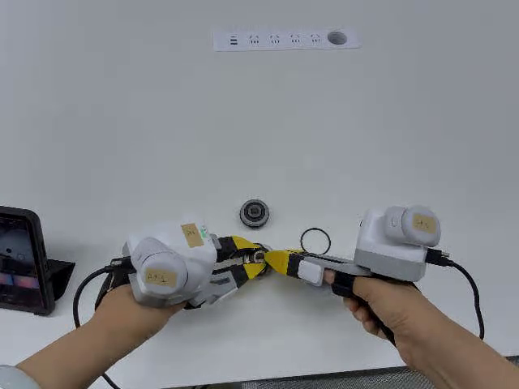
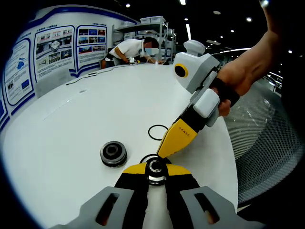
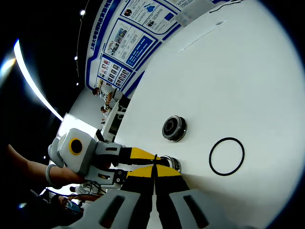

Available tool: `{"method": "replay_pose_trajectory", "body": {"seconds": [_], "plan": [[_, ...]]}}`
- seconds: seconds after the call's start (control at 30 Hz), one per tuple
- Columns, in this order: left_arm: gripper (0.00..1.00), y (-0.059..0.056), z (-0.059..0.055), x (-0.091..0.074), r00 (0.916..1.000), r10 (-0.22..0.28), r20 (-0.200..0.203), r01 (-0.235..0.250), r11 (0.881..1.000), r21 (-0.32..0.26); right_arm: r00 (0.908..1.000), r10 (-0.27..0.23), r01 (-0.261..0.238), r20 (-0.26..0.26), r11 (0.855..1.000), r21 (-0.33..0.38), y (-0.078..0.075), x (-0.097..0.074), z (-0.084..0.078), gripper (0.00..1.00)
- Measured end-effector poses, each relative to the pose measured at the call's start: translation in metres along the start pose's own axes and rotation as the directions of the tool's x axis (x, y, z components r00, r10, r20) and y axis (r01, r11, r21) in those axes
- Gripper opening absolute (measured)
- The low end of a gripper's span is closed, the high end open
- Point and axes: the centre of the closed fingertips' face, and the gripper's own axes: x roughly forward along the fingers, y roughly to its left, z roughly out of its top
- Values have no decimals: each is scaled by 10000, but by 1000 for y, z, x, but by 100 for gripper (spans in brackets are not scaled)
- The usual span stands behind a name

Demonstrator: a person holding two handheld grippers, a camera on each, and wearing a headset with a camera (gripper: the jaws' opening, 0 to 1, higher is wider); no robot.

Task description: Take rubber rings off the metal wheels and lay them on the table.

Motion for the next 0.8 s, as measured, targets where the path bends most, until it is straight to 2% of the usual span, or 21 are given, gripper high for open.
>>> {"method": "replay_pose_trajectory", "body": {"seconds": [0.27, 0.67, 0.8], "plan": [[13, 0, 0, 0, 10000, -3, -15, 3, 10000, 60, 9996, -278, 279, -46, 9996, 102, -9, -3, -3, 2], [14, -1, 0, 0, 10000, -21, 79, 19, 9997, 254, 9990, -435, 436, -96, 9990, 108, -13, -3, -6, 2], [15, -2, 0, 0, 9998, -106, 188, 104, 9999, 111, 9989, -445, 446, -121, 9990, 101, -13, -3, -7, 2]]}}
